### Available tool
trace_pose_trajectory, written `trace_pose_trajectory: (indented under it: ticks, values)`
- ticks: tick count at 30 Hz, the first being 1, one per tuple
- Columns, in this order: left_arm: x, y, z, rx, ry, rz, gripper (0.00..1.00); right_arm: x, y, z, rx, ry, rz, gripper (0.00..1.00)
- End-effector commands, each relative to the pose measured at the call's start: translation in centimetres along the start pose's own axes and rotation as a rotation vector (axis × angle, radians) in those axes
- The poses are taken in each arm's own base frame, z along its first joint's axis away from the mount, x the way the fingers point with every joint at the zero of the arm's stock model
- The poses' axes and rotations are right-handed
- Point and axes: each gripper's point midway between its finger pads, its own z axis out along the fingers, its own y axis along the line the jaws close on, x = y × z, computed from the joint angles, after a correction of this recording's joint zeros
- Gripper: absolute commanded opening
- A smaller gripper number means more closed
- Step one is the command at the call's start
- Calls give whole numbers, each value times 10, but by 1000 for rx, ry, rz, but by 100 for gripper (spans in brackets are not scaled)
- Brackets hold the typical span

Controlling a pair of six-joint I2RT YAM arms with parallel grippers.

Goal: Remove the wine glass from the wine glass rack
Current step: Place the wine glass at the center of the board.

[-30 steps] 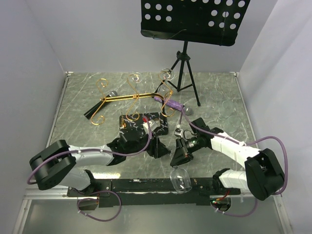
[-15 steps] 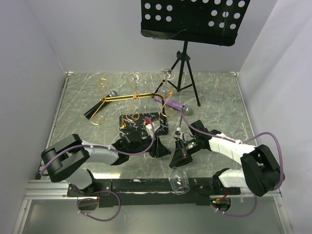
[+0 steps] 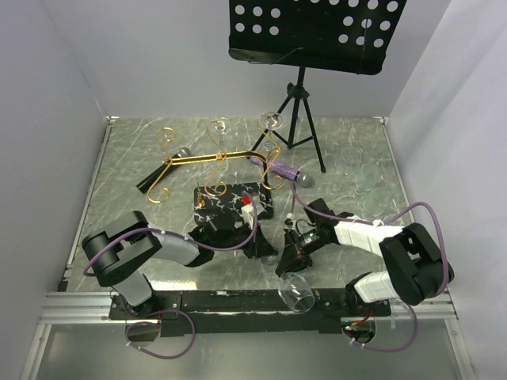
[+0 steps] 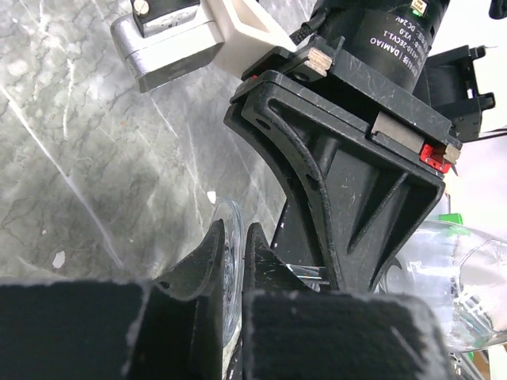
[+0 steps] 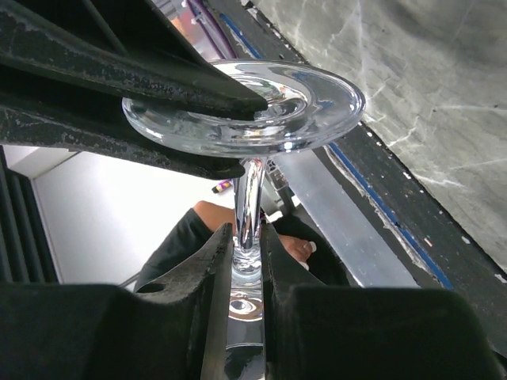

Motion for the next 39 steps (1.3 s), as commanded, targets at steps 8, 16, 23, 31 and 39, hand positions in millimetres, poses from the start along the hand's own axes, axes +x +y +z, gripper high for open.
trace_pose_trajectory:
  ticks: [8, 16, 23, 31, 39]
  values:
    - [-11, -9, 7, 63, -63, 44, 1, -23, 25, -8, -31, -58, -79, 66]
    - [-12, -14, 9, 107, -63, 52, 1, -34, 16, -21, -11, -126, -44, 100]
    - [-16, -12, 0, 115, -55, 37, 1, -61, 14, -56, 29, -283, -99, 100]
    - [-18, -11, -7, 113, -45, 69, 1, -85, 27, -109, 146, -470, -308, 100]
    - [-16, -10, -8, 115, -36, 45, 1, -69, 53, -140, 253, -607, -691, 100]
